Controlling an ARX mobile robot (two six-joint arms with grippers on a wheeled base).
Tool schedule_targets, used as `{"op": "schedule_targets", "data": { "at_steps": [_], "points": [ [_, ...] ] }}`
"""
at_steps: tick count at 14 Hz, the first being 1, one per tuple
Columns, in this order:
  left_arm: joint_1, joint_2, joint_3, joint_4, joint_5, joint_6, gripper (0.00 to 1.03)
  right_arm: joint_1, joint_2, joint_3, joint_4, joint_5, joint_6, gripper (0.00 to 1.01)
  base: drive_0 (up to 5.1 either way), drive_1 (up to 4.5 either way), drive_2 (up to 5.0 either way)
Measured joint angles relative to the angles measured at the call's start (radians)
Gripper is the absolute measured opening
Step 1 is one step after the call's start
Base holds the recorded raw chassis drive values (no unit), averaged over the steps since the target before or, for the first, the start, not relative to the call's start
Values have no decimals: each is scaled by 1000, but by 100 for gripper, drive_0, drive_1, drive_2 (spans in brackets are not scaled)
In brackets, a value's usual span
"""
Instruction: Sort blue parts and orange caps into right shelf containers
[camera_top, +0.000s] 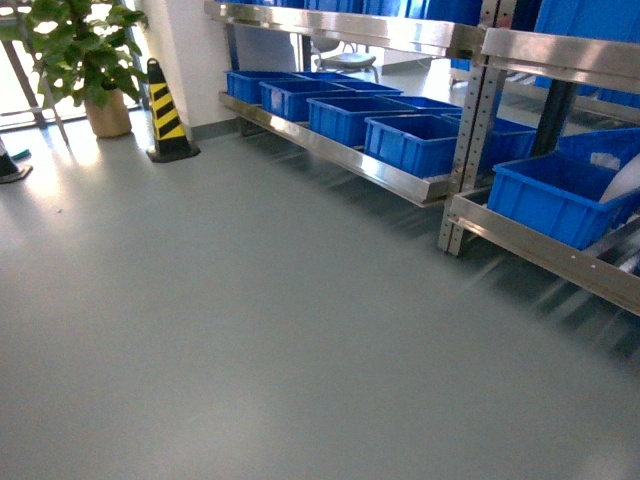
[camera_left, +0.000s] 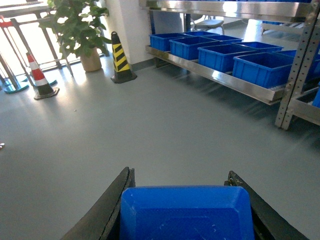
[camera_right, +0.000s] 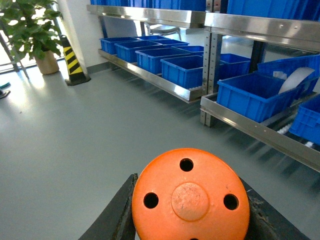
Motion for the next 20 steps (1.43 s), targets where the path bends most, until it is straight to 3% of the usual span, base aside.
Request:
{"op": "schedule_targets", "data": {
  "at_steps": [20],
  "points": [
    [0,0,0,1,0,0,44,0,0,0,0,0,0,44,-158,-158,-158]
  ]
}}
